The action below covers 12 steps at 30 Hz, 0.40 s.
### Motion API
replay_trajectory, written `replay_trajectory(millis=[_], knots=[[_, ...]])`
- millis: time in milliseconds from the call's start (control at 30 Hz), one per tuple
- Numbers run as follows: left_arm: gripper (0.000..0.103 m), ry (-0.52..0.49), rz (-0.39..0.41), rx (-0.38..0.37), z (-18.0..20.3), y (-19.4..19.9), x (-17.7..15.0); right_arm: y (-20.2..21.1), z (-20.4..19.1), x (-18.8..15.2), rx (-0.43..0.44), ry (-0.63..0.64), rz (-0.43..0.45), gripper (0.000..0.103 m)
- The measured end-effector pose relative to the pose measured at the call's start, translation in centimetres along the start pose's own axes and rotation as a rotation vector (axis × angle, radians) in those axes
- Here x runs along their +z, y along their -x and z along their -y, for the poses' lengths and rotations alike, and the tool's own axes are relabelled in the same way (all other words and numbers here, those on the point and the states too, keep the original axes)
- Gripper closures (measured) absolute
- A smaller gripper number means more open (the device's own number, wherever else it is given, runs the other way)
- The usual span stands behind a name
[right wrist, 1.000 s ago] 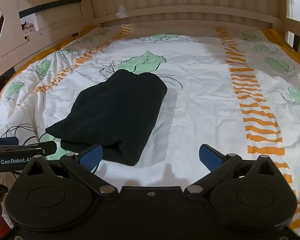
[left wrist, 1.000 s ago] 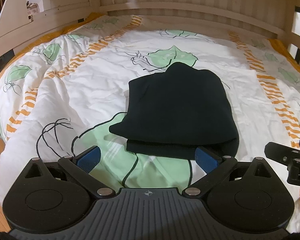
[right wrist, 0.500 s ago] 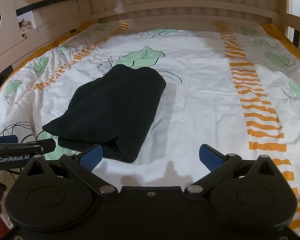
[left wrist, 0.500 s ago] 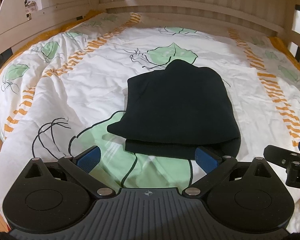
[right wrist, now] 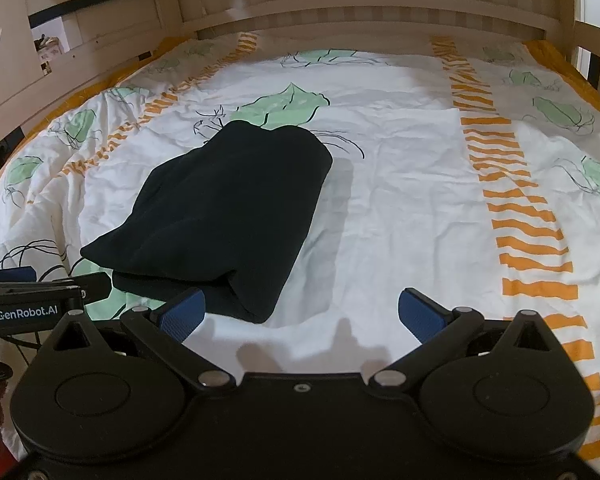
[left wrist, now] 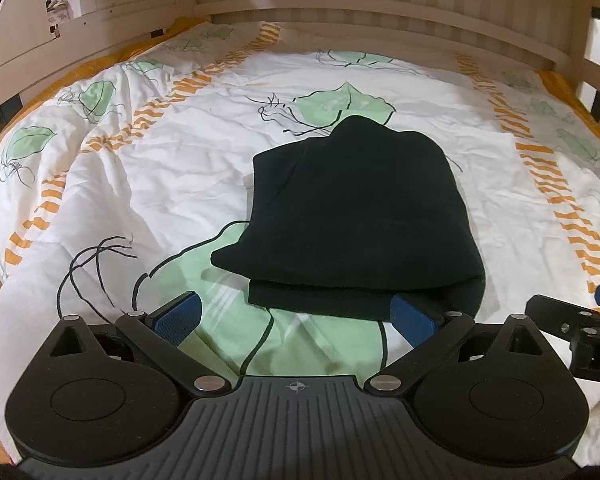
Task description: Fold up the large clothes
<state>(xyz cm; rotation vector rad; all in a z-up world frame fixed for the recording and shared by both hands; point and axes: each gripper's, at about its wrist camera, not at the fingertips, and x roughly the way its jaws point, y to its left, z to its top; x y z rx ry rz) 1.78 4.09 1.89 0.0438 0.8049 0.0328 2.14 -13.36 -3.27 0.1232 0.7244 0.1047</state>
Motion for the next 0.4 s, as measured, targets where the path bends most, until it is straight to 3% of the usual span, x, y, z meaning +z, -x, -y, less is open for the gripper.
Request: replay_trajectory(millis=[400], knots=[[0.001,0.003,-0.009,-0.005,0.12,-0.53,0.03,-0.60,0.02,-0.18,0.004,-0.007,-0.020,0.001]])
